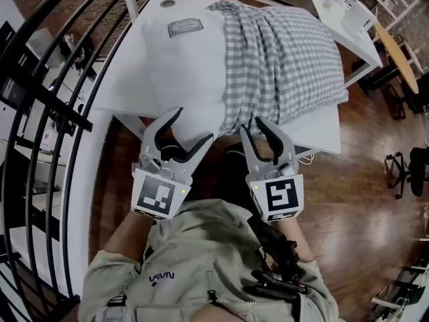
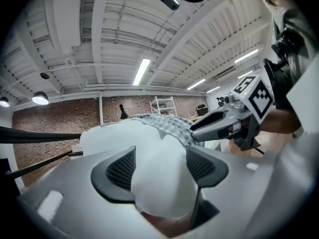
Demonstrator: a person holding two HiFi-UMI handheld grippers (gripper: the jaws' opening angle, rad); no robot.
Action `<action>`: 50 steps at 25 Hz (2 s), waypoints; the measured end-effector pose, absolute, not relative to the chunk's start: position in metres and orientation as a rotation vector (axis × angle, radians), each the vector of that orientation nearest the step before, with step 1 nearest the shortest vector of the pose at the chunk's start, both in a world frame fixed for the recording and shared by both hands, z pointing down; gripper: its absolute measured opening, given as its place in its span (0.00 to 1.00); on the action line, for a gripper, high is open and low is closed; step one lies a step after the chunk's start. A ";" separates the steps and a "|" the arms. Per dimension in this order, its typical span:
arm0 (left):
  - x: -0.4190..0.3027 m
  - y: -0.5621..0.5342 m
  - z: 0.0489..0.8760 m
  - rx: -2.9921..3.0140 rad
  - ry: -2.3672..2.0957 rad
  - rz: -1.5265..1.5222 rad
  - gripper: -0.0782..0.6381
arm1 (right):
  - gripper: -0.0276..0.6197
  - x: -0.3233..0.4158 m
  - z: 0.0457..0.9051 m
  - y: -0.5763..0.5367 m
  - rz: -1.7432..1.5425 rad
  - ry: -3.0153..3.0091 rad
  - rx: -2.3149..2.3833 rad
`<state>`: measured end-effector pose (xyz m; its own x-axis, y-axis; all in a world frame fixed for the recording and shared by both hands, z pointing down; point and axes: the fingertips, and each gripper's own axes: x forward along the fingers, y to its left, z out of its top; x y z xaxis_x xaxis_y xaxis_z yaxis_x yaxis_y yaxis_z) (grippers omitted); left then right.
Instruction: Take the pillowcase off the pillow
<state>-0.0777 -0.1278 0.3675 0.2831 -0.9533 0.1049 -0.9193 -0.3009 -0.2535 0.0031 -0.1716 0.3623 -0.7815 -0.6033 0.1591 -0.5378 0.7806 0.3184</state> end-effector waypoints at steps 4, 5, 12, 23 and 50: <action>-0.075 -0.150 0.396 -2.409 1.811 -0.465 0.52 | 0.27 0.001 0.396 -0.172 -0.279 -2.680 0.935; -0.077 -0.154 0.400 -2.398 1.823 -0.473 0.50 | 0.28 -0.001 0.399 -0.176 -0.297 -2.673 0.947; -0.113 -0.165 0.380 -2.285 1.859 -0.405 0.16 | 0.10 -0.006 0.400 -0.201 -0.504 -2.558 1.034; -0.273 -0.178 0.365 -2.151 2.196 -0.269 0.15 | 0.08 0.067 0.386 -0.271 -0.623 -2.265 1.280; -0.182 -0.265 0.250 -2.237 1.804 -0.208 0.43 | 0.15 0.013 0.244 -0.259 -0.702 -2.833 1.022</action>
<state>-0.1820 -0.2646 0.2504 0.2189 -0.9744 -0.0508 -0.9374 -0.1955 -0.2883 0.0128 -0.2588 0.2435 -0.7805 -0.6163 -0.1052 -0.5940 0.6786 0.4320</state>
